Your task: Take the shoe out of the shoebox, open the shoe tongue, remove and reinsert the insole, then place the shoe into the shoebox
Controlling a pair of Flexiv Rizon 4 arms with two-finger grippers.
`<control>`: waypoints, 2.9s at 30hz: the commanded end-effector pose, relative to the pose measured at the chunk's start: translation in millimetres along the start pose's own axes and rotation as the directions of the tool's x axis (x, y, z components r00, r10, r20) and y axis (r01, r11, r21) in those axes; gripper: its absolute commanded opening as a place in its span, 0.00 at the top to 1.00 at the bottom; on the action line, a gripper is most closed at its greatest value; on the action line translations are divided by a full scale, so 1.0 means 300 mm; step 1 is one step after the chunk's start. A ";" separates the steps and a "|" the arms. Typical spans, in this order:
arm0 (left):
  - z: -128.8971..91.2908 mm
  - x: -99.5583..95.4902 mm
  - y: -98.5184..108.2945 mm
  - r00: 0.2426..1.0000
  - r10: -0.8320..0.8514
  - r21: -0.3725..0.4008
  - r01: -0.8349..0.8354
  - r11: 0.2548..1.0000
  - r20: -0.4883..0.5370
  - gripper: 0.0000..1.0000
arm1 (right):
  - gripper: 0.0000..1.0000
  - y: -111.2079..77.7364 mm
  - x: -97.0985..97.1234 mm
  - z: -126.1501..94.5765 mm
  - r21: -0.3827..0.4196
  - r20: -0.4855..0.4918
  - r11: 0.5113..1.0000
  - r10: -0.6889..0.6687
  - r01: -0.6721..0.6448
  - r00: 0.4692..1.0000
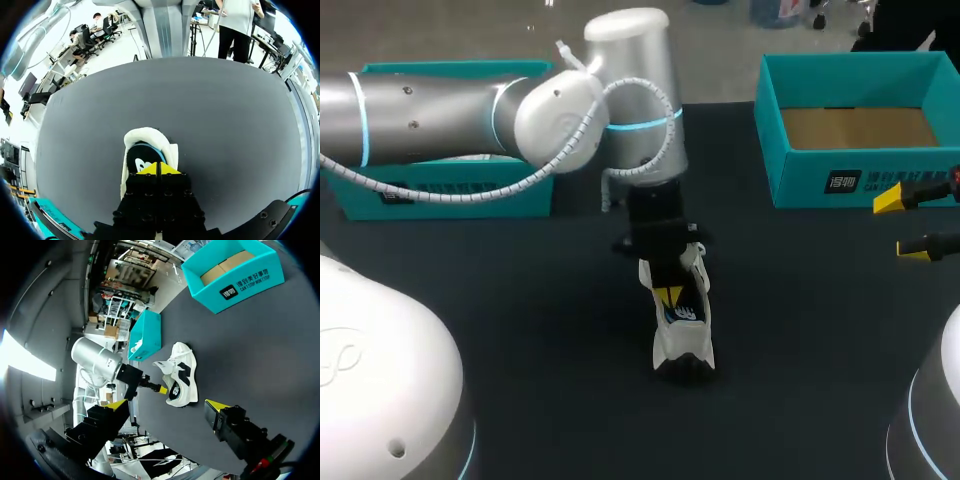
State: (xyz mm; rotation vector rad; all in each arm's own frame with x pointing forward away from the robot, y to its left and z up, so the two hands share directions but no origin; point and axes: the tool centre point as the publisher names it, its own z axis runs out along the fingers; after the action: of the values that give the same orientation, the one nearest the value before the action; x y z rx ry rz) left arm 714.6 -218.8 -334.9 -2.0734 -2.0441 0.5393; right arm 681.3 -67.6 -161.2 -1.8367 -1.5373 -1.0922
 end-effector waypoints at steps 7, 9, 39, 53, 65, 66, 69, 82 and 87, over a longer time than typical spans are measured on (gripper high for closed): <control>0.080 -0.012 0.002 0.995 -0.006 0.017 0.007 1.000 -0.100 1.00 | 0.00 -0.005 0.001 0.000 -0.002 0.003 1.000 0.001 -0.001 1.000; 0.104 -0.012 -0.005 0.995 -0.005 0.021 0.007 1.000 -0.100 1.00 | 0.00 -0.005 0.001 0.000 -0.002 0.003 1.000 0.001 -0.001 1.000; 0.188 -0.013 0.033 0.999 0.014 -0.180 -0.021 0.983 -0.043 1.00 | 0.00 -0.005 0.001 0.000 -0.002 0.003 1.000 0.001 -0.001 1.000; 0.266 -0.052 0.052 0.998 0.010 -0.300 -0.030 0.954 -0.066 1.00 | 0.00 -0.005 0.001 0.000 -0.002 0.003 1.000 0.001 -0.001 1.000; 0.191 -0.061 -0.022 0.998 0.056 -0.369 -0.062 0.928 -0.027 1.00 | 0.00 -0.005 0.001 0.000 -0.002 0.003 1.000 0.001 -0.001 1.000; 0.199 -0.064 -0.019 0.998 0.056 -0.369 -0.064 0.927 -0.031 1.00 | 0.00 -0.005 0.001 0.000 -0.002 0.003 1.000 0.001 -0.001 1.000; 0.226 -0.067 -0.008 0.998 0.050 -0.364 -0.062 0.929 -0.042 1.00 | 0.00 -0.005 0.001 0.000 -0.002 0.003 1.000 0.001 -0.001 1.000; 0.277 -0.068 0.056 0.999 0.012 -0.344 -0.029 0.939 -0.051 1.00 | 0.00 -0.005 0.001 0.000 -0.002 0.003 1.000 0.001 -0.001 1.000; 0.247 -0.063 0.036 0.999 0.020 -0.377 -0.037 0.925 -0.048 1.00 | 0.00 -0.005 0.001 0.000 -0.002 0.003 1.000 0.001 -0.001 1.000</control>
State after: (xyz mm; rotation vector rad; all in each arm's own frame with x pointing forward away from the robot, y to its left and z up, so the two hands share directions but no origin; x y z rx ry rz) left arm 700.8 -248.1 -405.5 -2.2907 -2.2260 0.1205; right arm 681.3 -67.7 -161.1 -1.8368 -1.5372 -1.0923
